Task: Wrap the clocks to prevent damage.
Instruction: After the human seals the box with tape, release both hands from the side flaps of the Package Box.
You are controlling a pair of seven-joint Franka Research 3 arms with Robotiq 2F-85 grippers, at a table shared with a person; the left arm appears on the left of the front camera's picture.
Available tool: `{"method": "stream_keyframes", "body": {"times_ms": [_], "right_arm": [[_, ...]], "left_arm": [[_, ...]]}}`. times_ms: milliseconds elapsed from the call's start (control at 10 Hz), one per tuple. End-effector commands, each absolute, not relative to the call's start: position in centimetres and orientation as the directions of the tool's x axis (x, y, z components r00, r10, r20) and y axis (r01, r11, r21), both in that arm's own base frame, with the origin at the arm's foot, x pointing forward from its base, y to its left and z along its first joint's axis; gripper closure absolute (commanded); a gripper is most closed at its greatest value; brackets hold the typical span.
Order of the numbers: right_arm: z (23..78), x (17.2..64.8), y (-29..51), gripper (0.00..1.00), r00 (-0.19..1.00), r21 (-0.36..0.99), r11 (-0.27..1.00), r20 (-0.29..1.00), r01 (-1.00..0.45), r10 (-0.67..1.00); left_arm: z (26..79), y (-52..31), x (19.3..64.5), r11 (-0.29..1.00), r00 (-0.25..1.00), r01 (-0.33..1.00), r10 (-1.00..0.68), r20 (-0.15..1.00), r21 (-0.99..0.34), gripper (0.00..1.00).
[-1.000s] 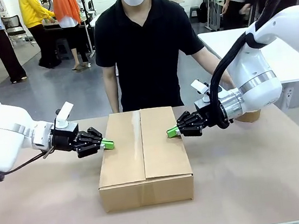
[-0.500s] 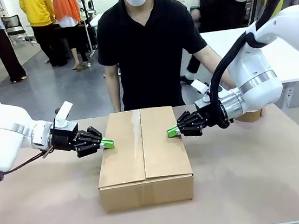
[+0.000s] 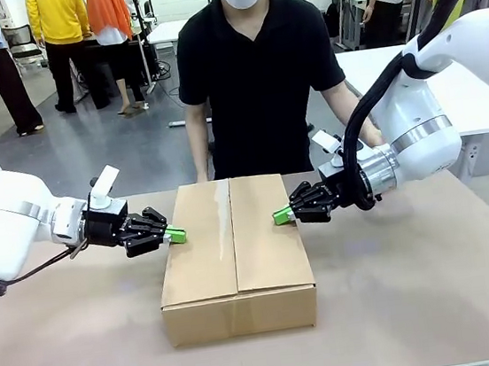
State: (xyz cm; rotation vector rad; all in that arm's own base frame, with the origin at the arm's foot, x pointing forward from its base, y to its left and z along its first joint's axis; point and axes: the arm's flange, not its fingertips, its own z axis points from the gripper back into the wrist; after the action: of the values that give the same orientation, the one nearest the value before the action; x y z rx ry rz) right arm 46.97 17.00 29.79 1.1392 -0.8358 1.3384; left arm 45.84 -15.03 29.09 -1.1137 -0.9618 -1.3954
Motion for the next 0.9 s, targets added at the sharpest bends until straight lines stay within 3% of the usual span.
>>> {"method": "stream_keyframes", "body": {"times_ms": [0, 800], "right_arm": [[29.41, 46.9, 17.16, 0.99, 0.104, 0.144, -0.112, 0.947, -0.983, 0.304], [29.41, 46.9, 17.16, 0.99, 0.104, 0.144, -0.112, 0.947, -0.983, 0.304]], "left_arm": [[28.8, -15.09, 45.82, -0.114, -0.004, 0.993, -0.251, 0.968, -0.025, 1.0], [28.8, -15.09, 45.82, -0.114, -0.004, 0.993, -0.251, 0.968, -0.025, 1.0]]}}
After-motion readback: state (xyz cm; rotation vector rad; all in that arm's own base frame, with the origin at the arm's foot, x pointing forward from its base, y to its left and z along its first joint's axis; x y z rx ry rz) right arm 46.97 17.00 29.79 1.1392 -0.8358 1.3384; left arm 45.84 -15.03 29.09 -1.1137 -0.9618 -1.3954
